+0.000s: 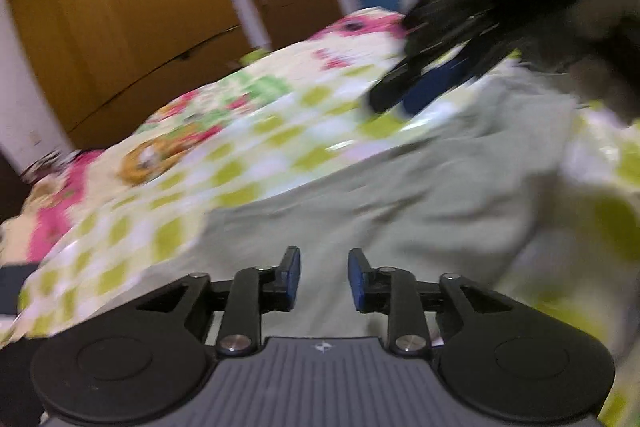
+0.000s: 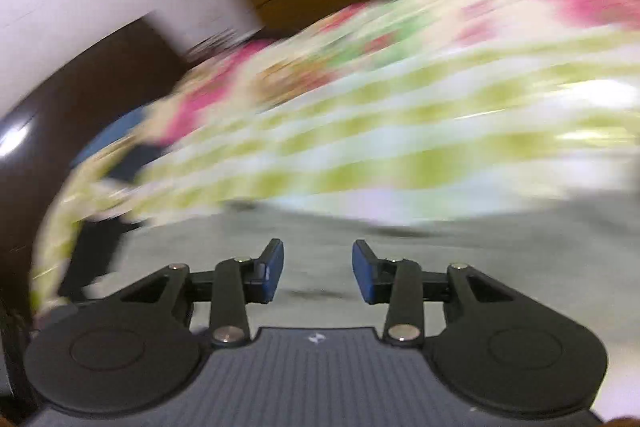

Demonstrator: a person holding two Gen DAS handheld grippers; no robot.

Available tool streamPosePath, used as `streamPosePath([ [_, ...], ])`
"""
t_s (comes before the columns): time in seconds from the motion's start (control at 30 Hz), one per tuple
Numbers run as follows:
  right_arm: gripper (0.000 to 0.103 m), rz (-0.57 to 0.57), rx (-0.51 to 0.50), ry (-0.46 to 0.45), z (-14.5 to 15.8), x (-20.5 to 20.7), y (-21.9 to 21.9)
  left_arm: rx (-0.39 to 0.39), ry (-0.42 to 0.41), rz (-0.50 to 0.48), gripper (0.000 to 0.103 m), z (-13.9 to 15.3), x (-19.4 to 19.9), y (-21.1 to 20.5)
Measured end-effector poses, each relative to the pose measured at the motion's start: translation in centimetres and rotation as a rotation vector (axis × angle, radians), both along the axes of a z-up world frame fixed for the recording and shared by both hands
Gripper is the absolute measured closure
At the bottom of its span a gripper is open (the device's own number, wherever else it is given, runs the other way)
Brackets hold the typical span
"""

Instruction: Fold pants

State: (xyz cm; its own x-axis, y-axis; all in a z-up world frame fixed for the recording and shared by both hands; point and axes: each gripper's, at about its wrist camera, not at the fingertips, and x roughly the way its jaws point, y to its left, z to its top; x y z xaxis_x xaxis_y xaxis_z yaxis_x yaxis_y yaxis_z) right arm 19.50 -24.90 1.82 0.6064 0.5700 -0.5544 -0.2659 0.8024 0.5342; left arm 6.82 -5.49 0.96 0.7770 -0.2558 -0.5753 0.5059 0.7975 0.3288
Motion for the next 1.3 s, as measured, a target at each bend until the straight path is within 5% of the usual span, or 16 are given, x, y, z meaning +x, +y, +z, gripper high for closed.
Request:
streamPosePath([
  [0.1, 0.063, 0.143, 0.029, 0.054, -2.5, 7.9, 6.3, 0.015, 0.001, 0.075, 0.060, -0.8, 2.0, 2.7],
  [0.23, 0.061, 0.216, -0.021, 0.109, -5.6, 12.7, 10.9, 0.001, 0.019, 0.129, 0.060, -1.9, 4.7, 5.5],
  [0.27, 0.070, 0.220, -0.056, 0.120, -6.2, 13.1, 11.6, -0.003, 0.023, 0.137, 0.060, -2.1, 5.2, 5.9],
  [0.3, 0.093, 0.224, -0.089, 0.126, -6.4, 12.8, 12.2, -0.009, 0.029, 0.145, 0.060, -2.4, 5.6, 6.4],
  [0.33, 0.100, 0.212, -0.111, 0.134, -6.5, 13.0, 12.3, -0.015, 0.038, 0.153, 0.060, -2.8, 6.0, 6.8],
  [0.57, 0.094, 0.016, -0.059, 0.143, -6.5, 14.8, 9.0, 0.000, 0.091, 0.200, 0.060, -5.0, 6.7, 7.2],
  [0.7, 0.090, -0.022, -0.045, 0.093, -4.5, 12.1, 7.8, 0.032, 0.089, 0.195, 0.060, -4.8, 5.9, 7.1],
  [0.8, 0.068, -0.064, -0.094, 0.006, -2.6, 7.5, 5.4, 0.068, 0.085, 0.202, 0.059, -4.8, 5.3, 6.9],
  [0.9, 0.068, -0.057, -0.132, 0.006, -2.7, 2.7, 2.6, 0.090, 0.089, 0.199, 0.059, -4.6, 4.6, 6.6],
  [0.97, 0.070, -0.082, -0.155, 0.084, -4.4, 0.7, 0.3, 0.111, 0.094, 0.198, 0.059, -4.8, 4.2, 6.4],
  [1.1, 0.070, -0.286, -0.231, 0.166, -6.9, -1.4, -5.2, 0.164, 0.098, 0.190, 0.059, -4.5, 3.6, 5.5],
  [1.3, 0.070, -0.514, -0.139, 0.121, -6.1, -6.1, -13.1, 0.173, 0.108, 0.124, 0.059, -3.7, 2.8, 2.1],
])
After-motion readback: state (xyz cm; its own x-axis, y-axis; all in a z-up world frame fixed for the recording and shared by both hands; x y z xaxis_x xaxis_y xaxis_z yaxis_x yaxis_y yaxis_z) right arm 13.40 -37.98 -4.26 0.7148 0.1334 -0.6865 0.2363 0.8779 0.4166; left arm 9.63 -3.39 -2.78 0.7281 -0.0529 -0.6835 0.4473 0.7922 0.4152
